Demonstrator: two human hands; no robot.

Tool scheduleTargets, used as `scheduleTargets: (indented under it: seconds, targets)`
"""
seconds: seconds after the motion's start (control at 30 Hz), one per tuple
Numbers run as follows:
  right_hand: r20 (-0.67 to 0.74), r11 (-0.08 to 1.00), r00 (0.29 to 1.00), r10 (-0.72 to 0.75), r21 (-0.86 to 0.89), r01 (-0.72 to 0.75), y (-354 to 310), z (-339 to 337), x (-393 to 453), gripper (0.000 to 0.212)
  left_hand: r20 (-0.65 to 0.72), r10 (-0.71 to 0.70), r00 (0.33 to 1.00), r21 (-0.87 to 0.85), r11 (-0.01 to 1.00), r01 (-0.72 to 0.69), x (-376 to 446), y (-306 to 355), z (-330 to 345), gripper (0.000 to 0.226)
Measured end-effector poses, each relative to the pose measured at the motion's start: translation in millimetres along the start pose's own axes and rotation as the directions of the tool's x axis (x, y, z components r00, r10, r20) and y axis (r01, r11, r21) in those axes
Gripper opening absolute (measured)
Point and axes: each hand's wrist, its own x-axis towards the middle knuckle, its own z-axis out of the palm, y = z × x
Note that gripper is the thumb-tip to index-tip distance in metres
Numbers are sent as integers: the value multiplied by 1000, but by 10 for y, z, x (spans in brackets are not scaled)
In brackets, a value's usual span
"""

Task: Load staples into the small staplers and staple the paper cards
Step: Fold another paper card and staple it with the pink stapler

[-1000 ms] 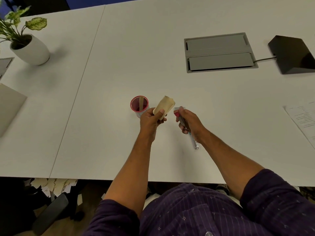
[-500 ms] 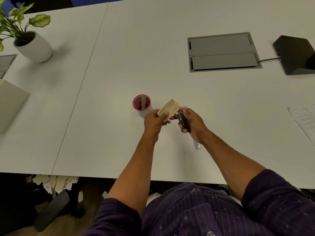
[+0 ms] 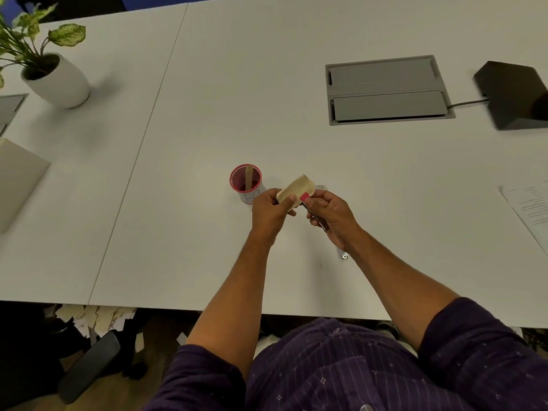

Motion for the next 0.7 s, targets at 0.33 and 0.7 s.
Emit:
scheduleTargets:
  seconds: [0.33,0.7]
  targets:
    - [-89,999,996,-15,36,19,-3,28,17,49,115,61,992,54,996,-67,-39,28,28,34]
    - [-118,994,992,34,108,-21,-8,51,-12,43,39,66,997,-61,996,-64,-55,33,122,27]
